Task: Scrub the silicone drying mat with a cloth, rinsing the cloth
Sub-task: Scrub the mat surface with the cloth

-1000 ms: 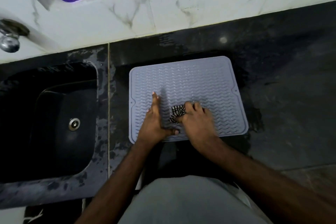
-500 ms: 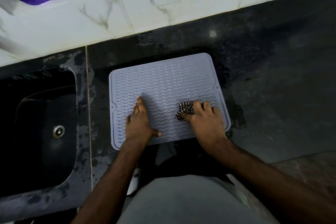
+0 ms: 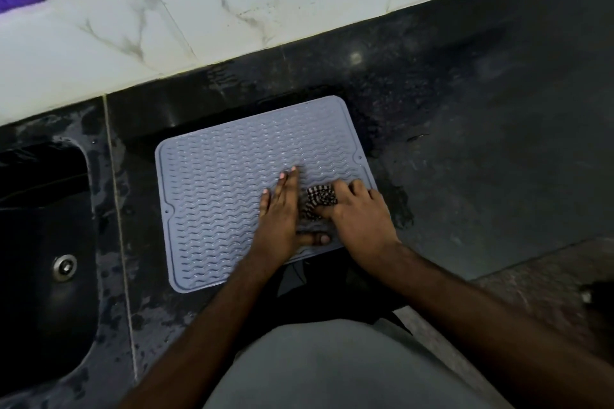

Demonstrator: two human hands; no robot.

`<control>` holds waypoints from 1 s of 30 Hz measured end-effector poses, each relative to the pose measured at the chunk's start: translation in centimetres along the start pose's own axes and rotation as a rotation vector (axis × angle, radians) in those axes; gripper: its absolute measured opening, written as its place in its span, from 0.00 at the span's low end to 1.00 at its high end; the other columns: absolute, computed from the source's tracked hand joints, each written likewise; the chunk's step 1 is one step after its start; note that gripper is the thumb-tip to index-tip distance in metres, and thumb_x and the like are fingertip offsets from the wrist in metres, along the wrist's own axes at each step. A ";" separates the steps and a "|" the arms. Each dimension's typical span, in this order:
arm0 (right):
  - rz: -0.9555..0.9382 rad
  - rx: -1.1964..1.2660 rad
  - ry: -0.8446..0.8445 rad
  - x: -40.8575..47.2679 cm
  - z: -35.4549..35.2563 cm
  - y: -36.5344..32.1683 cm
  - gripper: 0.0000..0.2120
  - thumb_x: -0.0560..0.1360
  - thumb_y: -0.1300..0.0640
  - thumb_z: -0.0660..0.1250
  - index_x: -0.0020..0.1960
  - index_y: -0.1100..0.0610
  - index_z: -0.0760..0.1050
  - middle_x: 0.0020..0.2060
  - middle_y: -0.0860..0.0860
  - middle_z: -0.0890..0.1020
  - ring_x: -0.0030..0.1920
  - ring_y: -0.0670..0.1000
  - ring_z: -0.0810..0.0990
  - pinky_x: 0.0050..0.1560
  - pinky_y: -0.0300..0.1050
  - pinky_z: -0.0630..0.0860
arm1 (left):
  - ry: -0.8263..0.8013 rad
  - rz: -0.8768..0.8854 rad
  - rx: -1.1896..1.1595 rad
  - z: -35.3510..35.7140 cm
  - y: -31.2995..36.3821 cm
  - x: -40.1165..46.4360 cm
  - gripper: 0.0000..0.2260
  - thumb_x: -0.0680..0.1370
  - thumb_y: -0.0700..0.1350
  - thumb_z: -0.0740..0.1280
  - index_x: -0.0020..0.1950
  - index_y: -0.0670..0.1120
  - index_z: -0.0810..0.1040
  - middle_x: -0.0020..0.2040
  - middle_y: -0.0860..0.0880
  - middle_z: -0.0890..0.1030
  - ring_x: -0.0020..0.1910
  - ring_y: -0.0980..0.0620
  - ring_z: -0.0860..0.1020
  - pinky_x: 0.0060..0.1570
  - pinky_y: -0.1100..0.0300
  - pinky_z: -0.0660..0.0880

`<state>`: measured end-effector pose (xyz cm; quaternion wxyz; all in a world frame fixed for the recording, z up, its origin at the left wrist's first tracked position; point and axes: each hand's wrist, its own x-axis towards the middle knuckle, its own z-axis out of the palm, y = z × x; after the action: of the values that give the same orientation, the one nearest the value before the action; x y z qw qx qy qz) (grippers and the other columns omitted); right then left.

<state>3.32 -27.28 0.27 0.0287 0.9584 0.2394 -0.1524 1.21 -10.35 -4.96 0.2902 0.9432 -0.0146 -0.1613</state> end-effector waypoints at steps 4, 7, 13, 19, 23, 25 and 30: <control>0.072 -0.023 0.015 -0.7 0.0 1.9 0.17 0.79 0.47 0.58 0.66 0.37 0.74 0.66 0.52 0.66 0.64 0.58 0.65 0.59 0.55 0.68 | -0.017 0.025 0.091 0.0 0.1 0.3 0.62 0.63 0.73 0.72 0.83 0.52 0.38 0.83 0.53 0.40 0.80 0.56 0.34 0.78 0.48 0.33; 0.099 -0.040 0.017 -1.1 0.0 3.1 0.19 0.78 0.48 0.55 0.65 0.37 0.75 0.65 0.52 0.65 0.63 0.58 0.66 0.58 0.54 0.69 | -0.055 0.044 0.202 0.1 0.1 0.4 0.56 0.66 0.75 0.67 0.82 0.58 0.39 0.82 0.54 0.35 0.80 0.52 0.32 0.77 0.43 0.34; 0.139 -0.057 0.025 -1.5 0.0 4.6 0.19 0.78 0.48 0.57 0.65 0.36 0.75 0.65 0.51 0.66 0.62 0.58 0.67 0.57 0.55 0.69 | -0.067 0.045 0.240 0.2 0.0 0.5 0.53 0.66 0.78 0.62 0.81 0.62 0.38 0.81 0.53 0.32 0.80 0.50 0.31 0.76 0.41 0.34; 0.197 -0.082 0.023 -2.4 -0.2 6.3 0.17 0.78 0.50 0.59 0.64 0.36 0.75 0.61 0.51 0.68 0.59 0.57 0.68 0.54 0.53 0.70 | -0.045 0.018 0.216 0.5 0.0 0.8 0.55 0.65 0.76 0.67 0.82 0.61 0.42 0.82 0.55 0.34 0.81 0.51 0.34 0.77 0.40 0.36; 0.268 -0.037 0.001 -3.1 -0.5 6.9 0.16 0.79 0.49 0.61 0.64 0.36 0.75 0.60 0.50 0.67 0.60 0.57 0.67 0.55 0.52 0.72 | -0.033 0.011 0.220 0.6 0.1 0.8 0.55 0.65 0.75 0.69 0.82 0.61 0.42 0.82 0.55 0.35 0.81 0.51 0.35 0.77 0.40 0.38; 0.281 -0.007 -0.019 -3.5 -0.6 6.9 0.17 0.78 0.50 0.63 0.65 0.36 0.74 0.60 0.50 0.67 0.61 0.57 0.67 0.55 0.53 0.72 | -0.032 0.015 0.221 0.6 0.2 0.7 0.55 0.65 0.74 0.70 0.82 0.60 0.43 0.82 0.55 0.35 0.81 0.51 0.35 0.77 0.40 0.38; 0.363 -0.004 -0.033 -3.8 -1.3 4.9 0.15 0.78 0.54 0.63 0.63 0.43 0.78 0.61 0.52 0.66 0.61 0.57 0.67 0.55 0.54 0.73 | -0.015 0.055 0.166 -0.4 0.4 0.3 0.52 0.67 0.69 0.73 0.83 0.55 0.49 0.84 0.51 0.42 0.82 0.49 0.41 0.79 0.42 0.41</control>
<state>2.82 -33.14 2.55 0.0617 0.9832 0.0621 -0.1601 1.65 -10.49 -4.54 0.2154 0.9620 -0.0562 -0.1583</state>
